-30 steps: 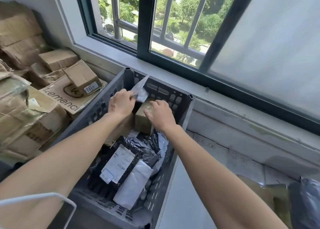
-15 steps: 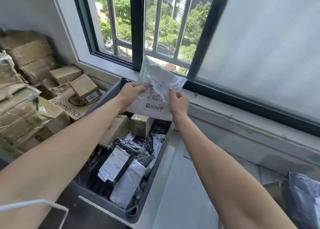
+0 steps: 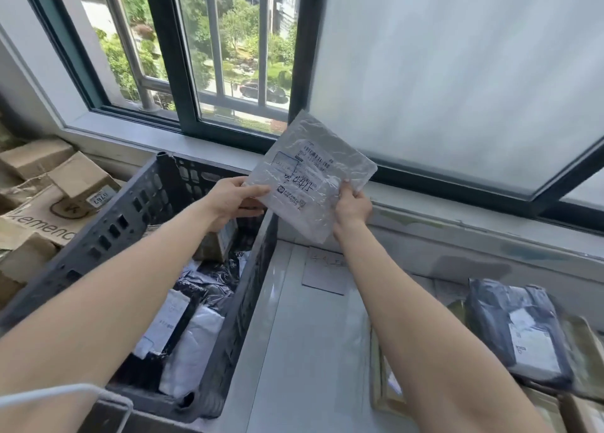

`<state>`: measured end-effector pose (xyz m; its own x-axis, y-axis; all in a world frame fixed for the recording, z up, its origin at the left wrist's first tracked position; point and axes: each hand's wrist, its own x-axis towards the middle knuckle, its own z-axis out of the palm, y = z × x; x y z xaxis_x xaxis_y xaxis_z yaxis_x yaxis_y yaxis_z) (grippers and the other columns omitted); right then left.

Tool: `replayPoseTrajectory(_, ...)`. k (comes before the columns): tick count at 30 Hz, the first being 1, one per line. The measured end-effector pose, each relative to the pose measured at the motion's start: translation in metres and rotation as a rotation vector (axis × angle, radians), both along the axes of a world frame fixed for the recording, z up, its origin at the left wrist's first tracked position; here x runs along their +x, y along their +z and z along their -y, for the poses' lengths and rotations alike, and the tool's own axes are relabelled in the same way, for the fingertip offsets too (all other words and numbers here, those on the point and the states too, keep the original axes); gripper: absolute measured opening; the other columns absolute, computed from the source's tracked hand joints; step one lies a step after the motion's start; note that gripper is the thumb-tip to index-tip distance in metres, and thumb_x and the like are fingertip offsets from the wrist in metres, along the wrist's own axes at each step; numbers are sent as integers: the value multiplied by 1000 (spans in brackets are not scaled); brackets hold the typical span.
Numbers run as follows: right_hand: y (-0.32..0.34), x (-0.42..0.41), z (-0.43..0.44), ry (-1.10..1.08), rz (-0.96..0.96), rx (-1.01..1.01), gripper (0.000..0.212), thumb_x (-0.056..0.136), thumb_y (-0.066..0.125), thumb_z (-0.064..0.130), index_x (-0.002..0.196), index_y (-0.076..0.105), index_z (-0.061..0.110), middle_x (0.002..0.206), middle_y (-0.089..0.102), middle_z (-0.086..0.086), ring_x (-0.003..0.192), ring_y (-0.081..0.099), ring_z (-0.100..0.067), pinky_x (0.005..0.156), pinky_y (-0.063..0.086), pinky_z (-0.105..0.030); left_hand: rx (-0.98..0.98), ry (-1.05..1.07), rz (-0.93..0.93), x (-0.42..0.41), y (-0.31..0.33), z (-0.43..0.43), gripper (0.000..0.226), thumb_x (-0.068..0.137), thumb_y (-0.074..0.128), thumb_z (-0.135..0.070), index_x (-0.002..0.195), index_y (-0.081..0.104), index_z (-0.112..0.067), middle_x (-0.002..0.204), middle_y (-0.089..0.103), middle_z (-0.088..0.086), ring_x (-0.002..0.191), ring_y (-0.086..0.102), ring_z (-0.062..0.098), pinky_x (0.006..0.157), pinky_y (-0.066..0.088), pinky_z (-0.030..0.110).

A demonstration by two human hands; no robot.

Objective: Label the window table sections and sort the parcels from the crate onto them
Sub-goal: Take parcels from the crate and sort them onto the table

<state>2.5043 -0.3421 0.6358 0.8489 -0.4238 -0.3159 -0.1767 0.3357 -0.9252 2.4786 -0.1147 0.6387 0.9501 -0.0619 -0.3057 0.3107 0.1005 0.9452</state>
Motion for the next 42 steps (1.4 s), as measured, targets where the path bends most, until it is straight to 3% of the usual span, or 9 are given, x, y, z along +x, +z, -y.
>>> replayPoseTrajectory(6, 2, -7, 53, -74, -22, -131, 65, 87, 73, 19, 143, 40, 7, 99, 59, 0, 96, 62, -21, 91, 50, -31, -20, 39, 33, 15, -1, 46, 37, 79, 78, -10, 113, 63, -6, 104, 74, 11, 92, 73, 26, 76, 60, 35)
replayPoseTrajectory(9, 9, -9, 74, -84, 0, -315, 66, 87, 72, 24, 145, 41, 14, 112, 60, -3, 88, 57, -15, 74, 41, -21, -14, -20, 27, 16, 2, 65, 37, 80, 77, -9, 114, 62, -6, 102, 73, 10, 81, 74, 20, 76, 61, 36)
replayPoseTrajectory(13, 15, -11, 93, -142, 4, -515, 74, 83, 75, 32, 146, 39, 16, 133, 49, -9, 102, 53, -19, 88, 41, -28, -48, -105, 29, 10, 3, 85, 34, 84, 72, -8, 115, 60, -5, 102, 74, 11, 81, 74, 20, 71, 60, 35)
replayPoseTrajectory(17, 12, -19, 111, -112, -94, -404, 90, 81, 78, 38, 152, 28, 12, 150, 36, -15, 132, 45, -30, 105, 38, -33, -110, -247, 3, 4, 3, 89, 39, 86, 70, -11, 123, 59, -7, 114, 70, 14, 97, 71, 26, 76, 59, 37)
replayPoseTrajectory(23, -3, -37, 133, 75, -57, 65, 17, 86, 76, 12, 97, 63, 15, 103, 71, -10, 90, 68, -24, 77, 59, -37, -99, -282, -20, -1, -3, 88, 26, 87, 68, -12, 113, 64, -15, 113, 72, 13, 102, 70, 29, 78, 59, 40)
replayPoseTrajectory(28, -3, -40, 134, 65, 7, 113, 9, 89, 71, 5, 89, 64, 12, 91, 69, -6, 80, 66, -21, 81, 58, -40, 63, -52, -53, 3, -7, 97, 14, 87, 69, -2, 100, 65, -7, 99, 75, 14, 84, 75, 25, 63, 60, 33)
replayPoseTrajectory(32, 10, -32, 134, 149, 82, 221, 20, 92, 69, 15, 109, 58, 11, 98, 69, -7, 83, 66, -22, 87, 55, -42, -43, 73, -81, 6, -7, 110, 14, 86, 69, 1, 98, 63, -3, 98, 73, 17, 77, 75, 25, 61, 60, 31)
replayPoseTrajectory(36, 6, -36, 132, 302, -26, -78, 24, 91, 68, 3, 114, 64, 4, 99, 68, -11, 84, 64, -24, 83, 53, -40, -142, 76, -136, 3, -10, 126, 18, 89, 66, -1, 107, 62, -1, 107, 70, 19, 79, 73, 26, 61, 61, 32)
replayPoseTrajectory(42, -30, -54, 146, 372, -184, -343, 16, 89, 69, 1, 104, 69, 1, 89, 68, -6, 74, 61, -15, 67, 54, -25, 276, 89, -102, -8, -41, 138, 49, 83, 76, -14, 128, 56, -8, 117, 64, 7, 104, 63, 25, 88, 54, 40)
